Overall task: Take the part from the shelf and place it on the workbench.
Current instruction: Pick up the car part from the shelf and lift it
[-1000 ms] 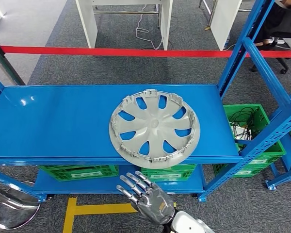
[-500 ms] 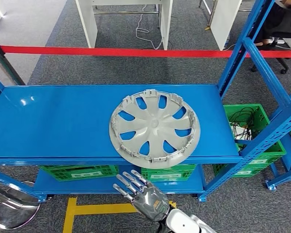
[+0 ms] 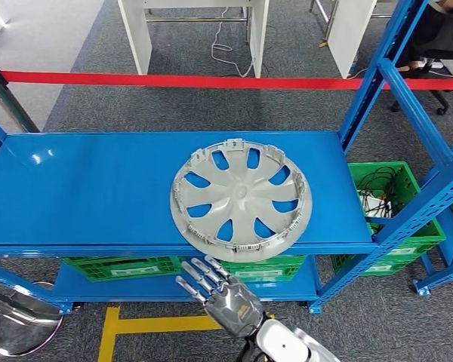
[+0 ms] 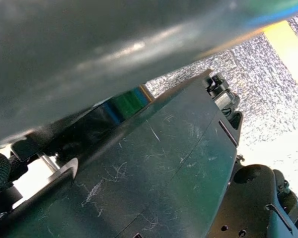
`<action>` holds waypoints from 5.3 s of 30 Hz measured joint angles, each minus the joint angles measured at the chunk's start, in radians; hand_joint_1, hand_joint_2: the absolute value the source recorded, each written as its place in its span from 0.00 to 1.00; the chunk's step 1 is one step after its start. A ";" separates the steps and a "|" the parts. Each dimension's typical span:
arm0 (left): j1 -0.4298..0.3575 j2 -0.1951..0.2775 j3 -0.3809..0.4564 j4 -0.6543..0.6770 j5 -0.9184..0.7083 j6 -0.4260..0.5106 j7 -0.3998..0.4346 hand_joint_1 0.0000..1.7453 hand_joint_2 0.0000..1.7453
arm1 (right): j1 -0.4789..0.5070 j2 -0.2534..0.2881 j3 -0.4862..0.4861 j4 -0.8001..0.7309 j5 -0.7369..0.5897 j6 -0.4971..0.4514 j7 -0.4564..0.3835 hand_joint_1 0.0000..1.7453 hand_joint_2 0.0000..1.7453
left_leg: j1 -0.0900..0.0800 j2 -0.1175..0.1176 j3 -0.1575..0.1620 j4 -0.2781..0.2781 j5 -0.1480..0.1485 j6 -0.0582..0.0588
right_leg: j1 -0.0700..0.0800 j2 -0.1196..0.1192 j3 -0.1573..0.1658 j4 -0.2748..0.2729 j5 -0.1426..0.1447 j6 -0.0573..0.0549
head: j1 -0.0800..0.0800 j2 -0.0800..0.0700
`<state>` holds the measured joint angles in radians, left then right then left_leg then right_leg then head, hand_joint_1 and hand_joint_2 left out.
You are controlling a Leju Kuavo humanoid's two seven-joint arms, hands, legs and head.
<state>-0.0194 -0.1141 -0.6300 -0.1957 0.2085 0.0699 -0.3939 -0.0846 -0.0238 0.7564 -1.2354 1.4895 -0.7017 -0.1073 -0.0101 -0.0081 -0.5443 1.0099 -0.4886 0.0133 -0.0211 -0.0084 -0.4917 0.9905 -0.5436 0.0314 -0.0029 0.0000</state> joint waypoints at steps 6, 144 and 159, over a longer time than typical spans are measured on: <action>0.000 0.000 -0.002 0.000 -0.001 0.000 0.000 0.00 0.00 | -0.005 0.003 0.000 0.009 0.001 0.000 0.005 0.00 1.00 | 0.000 0.000 0.000 0.000 0.000 0.000 | 0.000 0.000 0.000 0.000 0.000 0.000 | 0.000 0.000; -0.006 0.005 -0.045 0.000 -0.010 -0.011 0.022 0.00 0.00 | -0.159 0.055 -0.105 0.202 0.033 -0.003 0.122 1.00 1.00 | 0.000 0.000 0.002 0.000 0.000 0.000 | 0.000 0.000 0.002 0.000 0.001 0.000 | 0.000 0.000; -0.006 0.005 -0.045 0.000 -0.006 -0.010 0.033 0.00 0.00 | -0.128 0.025 -0.069 -0.095 0.077 -0.001 0.123 1.00 1.00 | 0.000 0.000 0.002 0.000 0.000 0.000 | 0.000 0.000 0.002 0.000 0.001 0.000 | 0.000 0.000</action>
<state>-0.0258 -0.1095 -0.6747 -0.1957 0.2022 0.0595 -0.3612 -0.2124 0.0013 0.6872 -1.3304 1.5665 -0.7031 0.0161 -0.0105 -0.0083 -0.5428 1.0102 -0.4882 0.0137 -0.0214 -0.0084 -0.4902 0.9906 -0.5431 0.0317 -0.0027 0.0000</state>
